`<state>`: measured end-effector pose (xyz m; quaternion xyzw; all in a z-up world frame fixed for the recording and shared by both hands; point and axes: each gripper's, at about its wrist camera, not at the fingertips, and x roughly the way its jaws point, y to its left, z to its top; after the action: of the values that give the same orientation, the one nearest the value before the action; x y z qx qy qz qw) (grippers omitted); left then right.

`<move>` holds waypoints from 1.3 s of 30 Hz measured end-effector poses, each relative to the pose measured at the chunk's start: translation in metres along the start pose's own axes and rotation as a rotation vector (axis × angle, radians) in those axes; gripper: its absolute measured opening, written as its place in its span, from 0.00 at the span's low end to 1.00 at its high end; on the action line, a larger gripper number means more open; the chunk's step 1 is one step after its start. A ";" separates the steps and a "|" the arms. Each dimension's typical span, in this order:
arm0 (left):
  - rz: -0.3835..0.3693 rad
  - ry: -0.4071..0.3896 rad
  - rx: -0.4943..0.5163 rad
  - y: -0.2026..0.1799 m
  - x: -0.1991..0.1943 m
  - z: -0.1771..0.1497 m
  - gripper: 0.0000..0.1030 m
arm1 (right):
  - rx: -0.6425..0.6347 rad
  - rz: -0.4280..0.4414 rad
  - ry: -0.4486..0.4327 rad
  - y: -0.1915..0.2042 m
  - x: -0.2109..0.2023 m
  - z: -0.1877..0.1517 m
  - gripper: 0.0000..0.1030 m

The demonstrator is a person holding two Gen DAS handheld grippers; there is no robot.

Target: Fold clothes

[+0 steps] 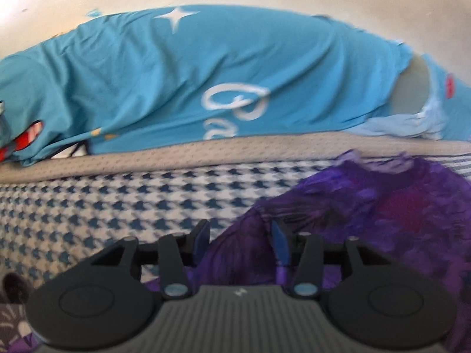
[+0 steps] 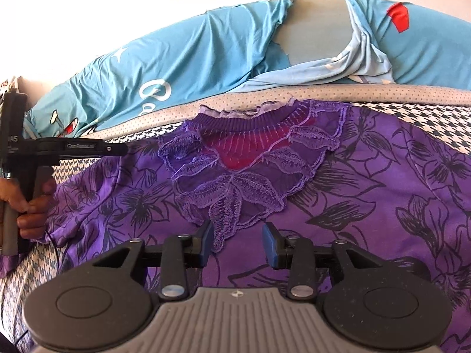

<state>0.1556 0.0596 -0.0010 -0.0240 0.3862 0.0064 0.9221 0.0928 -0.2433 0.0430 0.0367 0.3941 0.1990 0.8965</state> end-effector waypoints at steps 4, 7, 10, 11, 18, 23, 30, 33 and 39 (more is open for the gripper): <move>0.080 -0.017 -0.005 0.003 0.008 -0.005 0.56 | -0.007 -0.007 0.010 0.001 0.005 -0.001 0.35; 0.115 -0.021 -0.010 0.004 0.012 -0.004 0.57 | -0.006 -0.007 0.012 0.001 0.006 -0.001 0.35; 0.189 -0.028 0.009 -0.004 0.016 -0.005 0.66 | -0.012 -0.009 0.014 0.001 0.008 0.000 0.35; 0.219 -0.032 0.020 -0.007 0.016 -0.004 0.67 | -0.013 -0.009 0.014 0.001 0.008 0.000 0.35; 0.237 -0.042 0.011 -0.019 -0.002 -0.001 0.70 | -0.039 -0.045 -0.026 -0.006 0.003 0.007 0.36; 0.189 -0.026 -0.063 -0.024 -0.022 -0.008 0.74 | -0.035 -0.083 -0.066 -0.023 -0.004 0.017 0.36; 0.132 -0.001 -0.044 -0.054 -0.044 -0.034 0.76 | 0.028 -0.149 -0.079 -0.059 -0.017 0.020 0.37; 0.104 0.003 -0.011 -0.068 -0.052 -0.043 0.77 | 0.047 -0.175 -0.076 -0.072 -0.023 0.017 0.37; 0.061 0.000 0.025 -0.088 -0.062 -0.051 0.82 | 0.048 -0.231 -0.053 -0.093 -0.026 0.004 0.40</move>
<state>0.0783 -0.0308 0.0111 -0.0007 0.3867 0.0299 0.9217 0.1107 -0.3385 0.0427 0.0176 0.3767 0.0841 0.9223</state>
